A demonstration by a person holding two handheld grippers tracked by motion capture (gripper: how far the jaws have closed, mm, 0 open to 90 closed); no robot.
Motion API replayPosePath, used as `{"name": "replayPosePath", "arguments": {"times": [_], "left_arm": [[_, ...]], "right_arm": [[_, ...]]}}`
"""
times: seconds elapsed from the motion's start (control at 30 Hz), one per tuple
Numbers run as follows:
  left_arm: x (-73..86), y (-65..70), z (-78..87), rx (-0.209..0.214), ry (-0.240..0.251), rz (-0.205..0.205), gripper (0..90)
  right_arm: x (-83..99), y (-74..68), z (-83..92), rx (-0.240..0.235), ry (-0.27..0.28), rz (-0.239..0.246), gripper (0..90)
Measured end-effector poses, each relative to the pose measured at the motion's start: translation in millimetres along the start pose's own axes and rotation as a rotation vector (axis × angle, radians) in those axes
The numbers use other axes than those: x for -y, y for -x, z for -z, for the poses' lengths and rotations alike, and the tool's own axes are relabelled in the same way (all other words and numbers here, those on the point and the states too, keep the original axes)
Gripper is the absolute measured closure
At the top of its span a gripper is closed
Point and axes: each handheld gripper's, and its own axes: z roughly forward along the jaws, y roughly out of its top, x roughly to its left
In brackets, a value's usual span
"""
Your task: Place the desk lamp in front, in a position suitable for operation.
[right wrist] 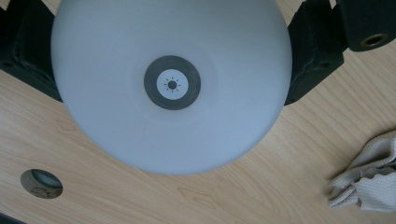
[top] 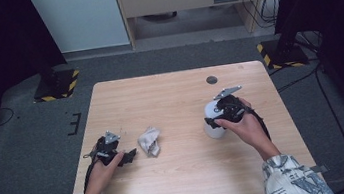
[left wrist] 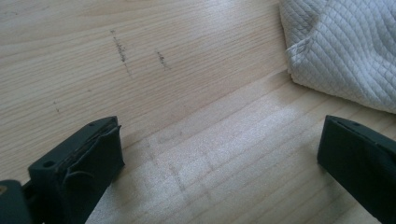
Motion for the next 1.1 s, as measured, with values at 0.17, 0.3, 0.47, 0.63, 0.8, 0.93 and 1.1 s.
{"name": "replayPosePath", "arguments": {"times": [0.17, 0.3, 0.47, 0.63, 0.8, 0.93, 1.1], "left_arm": [[-0.1, -0.1, -0.1, 0.002, 0.000, -0.001, 0.0], [-0.1, -0.1, -0.1, 0.002, 0.000, -0.001, 0.0], [0.0, 0.1, 0.0, 0.001, 0.000, -0.003, 0.0], [0.0, 0.2, 0.0, 0.002, 0.000, -0.003, 0.0], [0.0, 0.4, 0.0, 0.005, 0.000, -0.006, 0.0], [0.1, 0.6, 0.1, 0.005, 0.000, -0.006, 0.0], [0.0, 0.5, 0.1, 0.005, 0.000, -0.006, 0.0]], "right_arm": [[0.5, -5.8, 5.2, -0.015, -0.010, 0.030, 9.0], [0.6, -15.9, 11.4, -0.029, 0.009, 0.048, 9.1], [1.5, -48.6, 17.6, -0.096, 0.020, 0.093, 9.1], [3.2, -73.3, 19.5, -0.135, 0.009, 0.135, 9.1], [5.7, -92.1, 14.5, -0.163, -0.024, 0.160, 9.1], [6.3, -97.5, 11.9, -0.171, -0.031, 0.169, 9.1], [6.5, -101.9, 13.0, -0.175, -0.035, 0.180, 9.0]]}}
